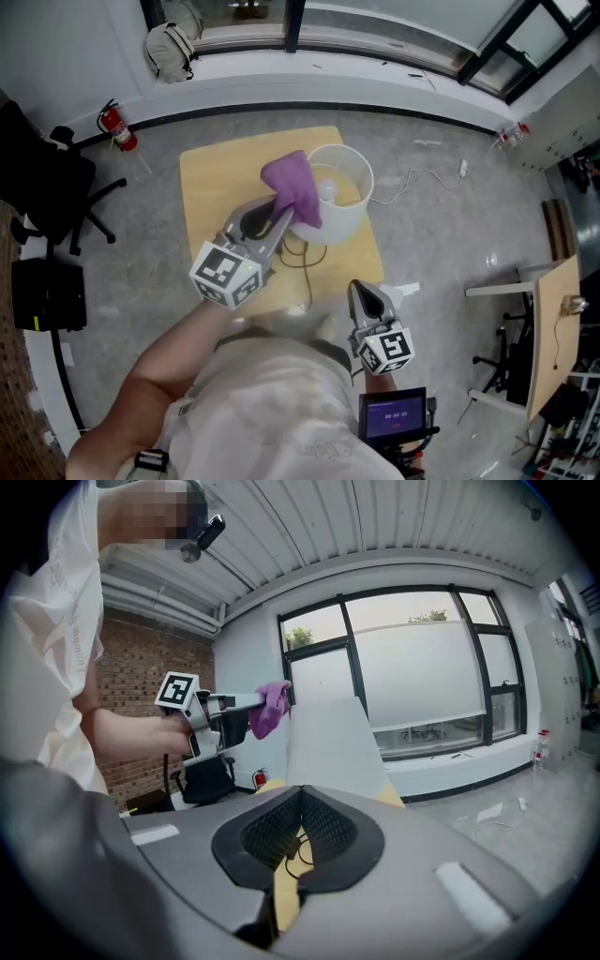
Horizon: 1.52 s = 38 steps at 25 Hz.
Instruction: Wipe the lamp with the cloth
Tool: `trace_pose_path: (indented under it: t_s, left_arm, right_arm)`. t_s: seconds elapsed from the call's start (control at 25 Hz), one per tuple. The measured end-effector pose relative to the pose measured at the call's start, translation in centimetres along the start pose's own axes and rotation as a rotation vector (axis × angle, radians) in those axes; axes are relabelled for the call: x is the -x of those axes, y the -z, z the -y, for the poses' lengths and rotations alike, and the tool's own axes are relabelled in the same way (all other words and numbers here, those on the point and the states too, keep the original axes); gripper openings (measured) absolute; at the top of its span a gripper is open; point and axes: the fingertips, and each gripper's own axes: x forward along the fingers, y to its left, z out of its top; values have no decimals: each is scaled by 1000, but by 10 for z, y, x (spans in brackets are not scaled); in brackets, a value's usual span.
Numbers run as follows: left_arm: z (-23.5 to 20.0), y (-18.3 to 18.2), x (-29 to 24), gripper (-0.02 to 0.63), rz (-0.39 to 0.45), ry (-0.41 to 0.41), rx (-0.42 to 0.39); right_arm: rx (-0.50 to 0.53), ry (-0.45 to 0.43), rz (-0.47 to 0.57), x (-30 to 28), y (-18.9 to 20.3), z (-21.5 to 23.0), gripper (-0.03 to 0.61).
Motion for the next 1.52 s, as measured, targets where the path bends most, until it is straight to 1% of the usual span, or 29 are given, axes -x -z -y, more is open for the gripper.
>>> trace_pose_path:
  t_s: [0.08, 0.2, 0.36, 0.56, 0.72, 0.92, 1.0, 1.04, 1.12, 1.2, 1.24, 1.32, 1.4, 1.48, 1.52]
  left_arm:
    - [9, 8, -7, 72, -19, 7, -17]
    - [10, 29, -11, 72, -60, -30, -6]
    - [19, 55, -15, 71, -115, -73, -2]
    - [18, 95, -7, 71, -194, -156, -5]
    - [17, 131, 0, 71, -261, -209, 8]
    - [20, 169, 5, 71, -344, -275, -19]
    - [22, 177, 8, 71, -354, -303, -4]
    - [22, 175, 10, 71, -340, -320, 11]
    - [23, 156, 15, 71, -278, -355, 45]
    - [25, 123, 21, 71, -196, -386, 50]
    - [28, 104, 23, 71, -155, -395, 36]
    - [38, 63, 24, 71, -85, -402, -30]
    - [53, 27, 17, 71, -35, -394, -127]
    - [68, 6, 4, 71, -17, -383, -220]
    - [73, 2, -4, 71, -30, -381, -259]
  right_arm:
    - [4, -20, 5, -4, -2, 1, 14]
    - [9, -50, 16, -5, -5, 7, 14]
    - [7, -66, 16, 1, -7, 31, 14]
    - [14, -104, 11, 10, -9, 57, 14]
    - [-5, -117, 8, 22, -8, 87, 14]
    - [-12, -145, 6, 28, -7, 113, 14]
    - [-13, -162, 11, 26, -8, 117, 14]
    - [-15, -170, 15, 26, -8, 119, 14]
    - [-13, -188, 19, 26, -9, 122, 14]
    - [-10, -204, 21, 25, -10, 126, 14]
    - [-9, -211, 22, 24, -10, 129, 14]
    - [-10, -224, 23, 23, -11, 134, 14]
    - [-21, -235, 25, 21, -11, 137, 14]
    - [-34, -246, 31, 19, -10, 138, 14]
    - [-37, -253, 35, 18, -10, 138, 14]
